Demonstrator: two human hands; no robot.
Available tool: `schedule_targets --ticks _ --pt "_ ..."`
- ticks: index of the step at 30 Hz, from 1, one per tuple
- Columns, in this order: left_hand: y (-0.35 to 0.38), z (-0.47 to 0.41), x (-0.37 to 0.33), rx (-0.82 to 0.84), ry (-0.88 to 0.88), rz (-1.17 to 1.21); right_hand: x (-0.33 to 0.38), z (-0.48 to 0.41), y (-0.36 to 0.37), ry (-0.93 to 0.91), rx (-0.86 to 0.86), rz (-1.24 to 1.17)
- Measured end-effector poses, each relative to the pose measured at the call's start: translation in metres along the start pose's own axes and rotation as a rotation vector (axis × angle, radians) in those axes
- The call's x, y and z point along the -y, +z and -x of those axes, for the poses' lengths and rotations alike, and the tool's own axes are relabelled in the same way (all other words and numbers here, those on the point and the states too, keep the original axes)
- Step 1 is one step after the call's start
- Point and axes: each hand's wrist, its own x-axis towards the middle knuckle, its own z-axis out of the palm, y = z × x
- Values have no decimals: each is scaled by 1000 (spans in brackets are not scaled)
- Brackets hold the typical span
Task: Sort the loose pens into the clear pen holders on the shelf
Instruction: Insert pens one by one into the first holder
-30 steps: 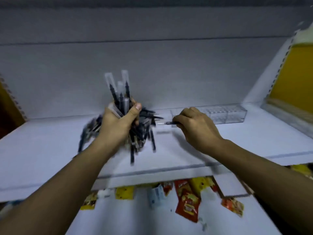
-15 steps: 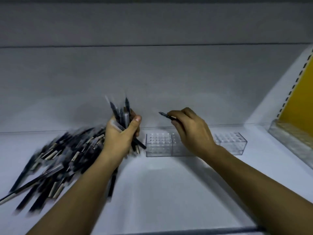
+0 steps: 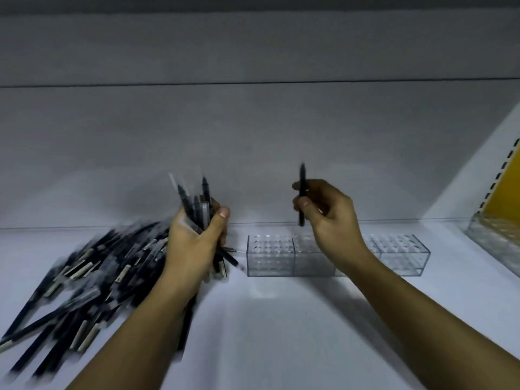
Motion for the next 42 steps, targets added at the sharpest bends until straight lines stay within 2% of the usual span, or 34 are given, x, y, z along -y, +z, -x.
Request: schedule_targets --ticks 3,5,7,12,20,24,37,40,42 --pt "-6 -14 -5 -21 3 -52 15 -11 8 67 89 -94" --pt "-8 -23 -6 -9 12 -94 17 -17 23 96 141 -54" --pt "-9 -31 -4 12 6 -104 11 -18 38 115 119 -6" --pt "-13 -38 12 47 -3 25 -4 -16 51 33 116 -24" --pt "-19 -37 22 58 -3 -1 -2 -12 48 -9 188 81" --pt "-17 -35 23 79 -11 -26 -3 -9 43 -1 203 58" --pt "-12 -36 24 91 -16 -55 -13 -1 47 -113 341 466" --pt "-11 -36 23 60 -38 -7 -14 9 46 -168 246 516" --pt "-9 -34 20 30 -35 23 -13 14 45 -310 115 520"
